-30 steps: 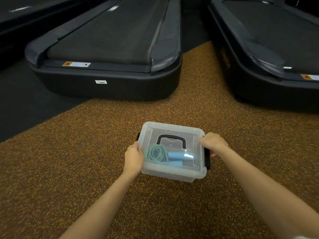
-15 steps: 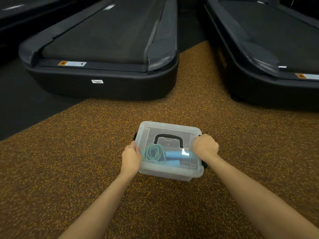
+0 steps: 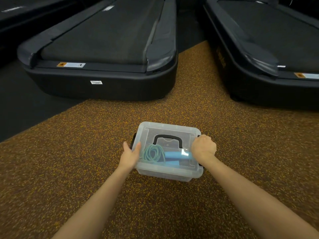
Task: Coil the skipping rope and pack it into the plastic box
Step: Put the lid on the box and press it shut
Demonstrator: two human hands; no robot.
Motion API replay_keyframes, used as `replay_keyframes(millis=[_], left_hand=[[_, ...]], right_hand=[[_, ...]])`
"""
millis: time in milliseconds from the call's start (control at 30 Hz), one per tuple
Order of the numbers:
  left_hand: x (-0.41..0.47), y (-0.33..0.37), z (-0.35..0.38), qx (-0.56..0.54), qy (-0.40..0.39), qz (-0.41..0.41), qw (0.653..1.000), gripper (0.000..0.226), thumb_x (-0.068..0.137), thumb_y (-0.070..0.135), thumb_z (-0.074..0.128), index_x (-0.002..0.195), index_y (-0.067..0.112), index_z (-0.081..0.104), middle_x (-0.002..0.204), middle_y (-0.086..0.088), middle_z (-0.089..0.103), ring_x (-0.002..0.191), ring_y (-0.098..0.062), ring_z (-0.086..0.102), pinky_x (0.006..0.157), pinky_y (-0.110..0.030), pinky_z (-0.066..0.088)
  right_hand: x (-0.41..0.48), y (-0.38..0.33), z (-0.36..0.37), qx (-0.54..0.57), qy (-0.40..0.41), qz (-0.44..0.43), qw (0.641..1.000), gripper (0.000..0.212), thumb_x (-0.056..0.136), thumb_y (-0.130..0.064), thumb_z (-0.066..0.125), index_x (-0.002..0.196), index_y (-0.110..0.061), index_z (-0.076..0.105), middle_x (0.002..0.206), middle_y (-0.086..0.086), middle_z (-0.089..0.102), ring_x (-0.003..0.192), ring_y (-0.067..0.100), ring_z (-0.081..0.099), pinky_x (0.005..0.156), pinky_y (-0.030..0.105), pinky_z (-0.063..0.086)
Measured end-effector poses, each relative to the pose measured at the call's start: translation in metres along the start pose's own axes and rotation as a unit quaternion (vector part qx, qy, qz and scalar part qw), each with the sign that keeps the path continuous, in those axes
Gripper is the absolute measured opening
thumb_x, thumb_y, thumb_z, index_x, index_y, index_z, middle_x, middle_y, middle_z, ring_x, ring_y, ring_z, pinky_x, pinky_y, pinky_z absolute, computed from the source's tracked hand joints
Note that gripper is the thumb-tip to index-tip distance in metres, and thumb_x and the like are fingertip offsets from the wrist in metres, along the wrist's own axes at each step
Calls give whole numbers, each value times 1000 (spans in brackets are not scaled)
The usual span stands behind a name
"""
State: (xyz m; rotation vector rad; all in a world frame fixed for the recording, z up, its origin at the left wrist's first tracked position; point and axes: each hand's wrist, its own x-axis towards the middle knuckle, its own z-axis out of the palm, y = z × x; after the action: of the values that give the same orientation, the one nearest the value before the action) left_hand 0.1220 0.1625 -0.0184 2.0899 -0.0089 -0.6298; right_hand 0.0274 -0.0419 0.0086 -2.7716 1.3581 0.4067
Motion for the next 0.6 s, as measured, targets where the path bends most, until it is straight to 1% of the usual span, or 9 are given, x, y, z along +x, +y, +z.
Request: replay_keyframes(millis=[67,133,200,233,267,333,400,500,600], left_hand=[[3,2,-1,6,-1,-6,1000,77,94,45,43,149,9,4,150,-17,31,134,-35,36,106,-43,32],[8,0,-4,10,5,-7,1000,76,92,45,48,147,6,15,146,-18,37,128,-34,43,102,-43,36],[13,-2,-9,-2,0,-10,1000,65,88,45,56,135,3,39,131,-17,54,109,-30,57,90,-41,47],[16,-4,-13,-13,-4,-8,1000,60,85,45,60,127,3,47,122,-15,60,99,-27,61,84,-40,51],[15,-3,-16,-19,-7,-9,1000,59,82,45,64,122,3,51,115,-13,64,94,-26,63,81,-39,52],[17,-1,-21,-13,-9,-5,1000,62,79,44,68,121,1,52,112,-12,64,95,-27,64,83,-41,53],[17,3,-21,23,-9,12,1000,57,82,42,65,119,1,53,110,-13,65,96,-29,64,85,-44,53],[14,8,-16,114,-5,61,992,48,91,42,49,110,-2,56,106,-14,63,92,-30,62,81,-41,52],[12,9,-11,171,19,69,983,52,96,43,37,115,-4,50,118,-22,57,103,-36,57,87,-44,48]], right_hand=[[1,-1,2,-5,-3,-2,1000,40,98,-11,30,134,6,37,133,15,48,119,22,52,85,32,50],[2,-2,3,-13,-3,2,1000,40,97,-10,30,133,6,37,132,15,48,118,22,54,84,30,51],[3,-2,4,-10,-3,5,1000,40,97,-10,30,133,6,37,132,15,49,116,21,55,81,29,51],[4,-3,5,-11,-5,6,1000,41,97,-10,30,134,6,37,132,15,49,116,21,56,80,28,51],[4,-3,4,-11,-6,7,1000,41,98,-11,30,134,6,37,131,15,49,115,22,56,80,29,51],[4,-3,5,-12,-8,7,1000,41,98,-12,29,134,6,38,132,16,49,116,22,56,80,29,51],[5,-3,5,-9,-9,7,1000,40,98,-12,30,133,4,39,132,15,49,116,23,55,80,30,51],[4,-2,4,4,-8,10,1000,41,98,-13,29,134,5,38,133,15,49,118,23,55,83,31,51],[4,-1,4,19,-6,12,1000,41,99,-14,28,133,5,38,133,16,49,118,25,55,85,31,50]])
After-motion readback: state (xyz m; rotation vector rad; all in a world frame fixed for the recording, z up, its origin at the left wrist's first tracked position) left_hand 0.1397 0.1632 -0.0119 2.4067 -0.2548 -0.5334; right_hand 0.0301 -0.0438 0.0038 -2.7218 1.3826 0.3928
